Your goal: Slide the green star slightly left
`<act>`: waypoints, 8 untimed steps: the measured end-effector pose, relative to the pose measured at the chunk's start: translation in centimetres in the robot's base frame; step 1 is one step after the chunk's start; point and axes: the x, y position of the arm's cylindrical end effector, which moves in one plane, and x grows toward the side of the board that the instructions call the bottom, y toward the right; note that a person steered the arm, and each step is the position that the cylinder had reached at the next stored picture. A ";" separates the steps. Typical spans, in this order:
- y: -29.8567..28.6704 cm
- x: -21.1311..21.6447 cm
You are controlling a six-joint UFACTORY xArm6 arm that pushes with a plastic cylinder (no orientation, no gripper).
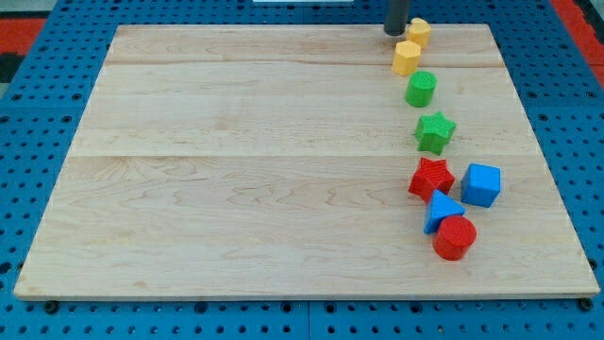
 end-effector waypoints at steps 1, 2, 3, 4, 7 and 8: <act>-3.3 1.9; -6.1 4.8; -6.1 7.8; -4.5 11.8; 2.5 16.4; 6.8 16.9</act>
